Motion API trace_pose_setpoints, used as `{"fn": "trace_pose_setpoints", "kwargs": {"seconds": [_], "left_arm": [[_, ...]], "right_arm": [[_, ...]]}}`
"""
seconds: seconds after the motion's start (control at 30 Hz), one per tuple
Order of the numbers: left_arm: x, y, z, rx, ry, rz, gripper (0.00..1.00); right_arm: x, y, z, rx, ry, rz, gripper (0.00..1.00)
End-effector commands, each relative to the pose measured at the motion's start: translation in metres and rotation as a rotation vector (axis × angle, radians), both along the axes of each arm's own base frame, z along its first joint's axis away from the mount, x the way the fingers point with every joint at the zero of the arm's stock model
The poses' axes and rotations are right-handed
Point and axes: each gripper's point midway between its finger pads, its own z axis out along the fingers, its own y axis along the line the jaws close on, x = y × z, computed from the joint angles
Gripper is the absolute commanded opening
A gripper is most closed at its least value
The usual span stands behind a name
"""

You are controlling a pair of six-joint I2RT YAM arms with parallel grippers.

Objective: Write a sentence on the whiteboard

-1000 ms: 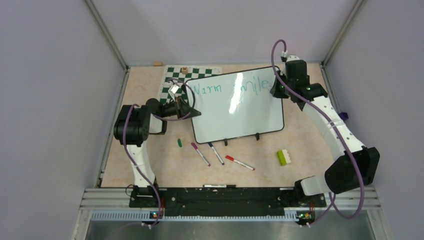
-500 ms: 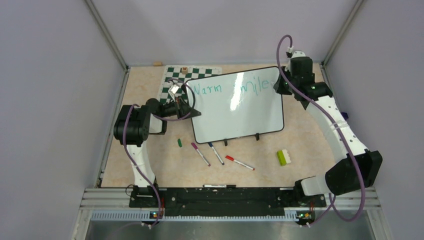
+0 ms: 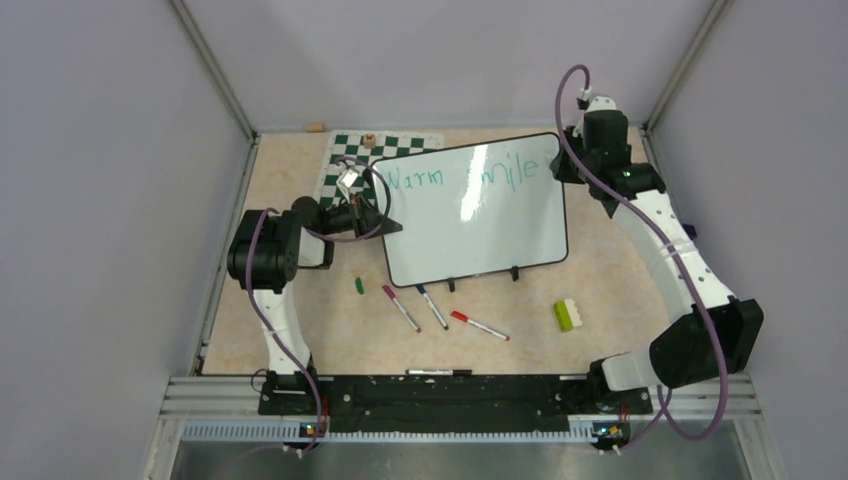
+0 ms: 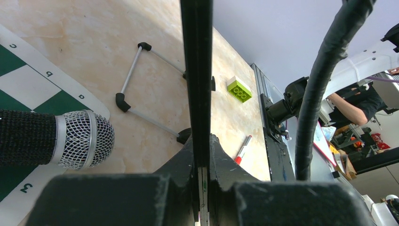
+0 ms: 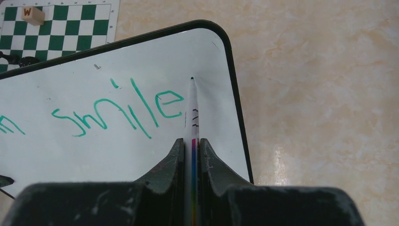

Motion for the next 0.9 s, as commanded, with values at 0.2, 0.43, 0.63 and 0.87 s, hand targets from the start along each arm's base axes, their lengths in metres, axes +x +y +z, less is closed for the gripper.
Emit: {"fn": "trace_pose_setpoints", "kwargs": {"seconds": [0.2,0.43,0.63,0.87], "left_arm": [[0.015,0.009,0.017,-0.009,-0.154,0.062,0.00],[0.015,0.008,0.017,-0.009,-0.154,0.061,0.00],[0.015,0.008,0.017,-0.009,-0.154,0.061,0.00],[0.015,0.008,0.017,-0.009,-0.154,0.061,0.00]], "right_arm": [[0.007,0.011,0.008,0.045,-0.045,0.054,0.00],[-0.003,0.022,0.001,0.059,-0.013,0.134,0.00],[-0.009,0.002,-0.010,0.002,0.011,0.047,0.00],[-0.016,-0.019,-0.017,-0.042,0.017,-0.060,0.00]]}}
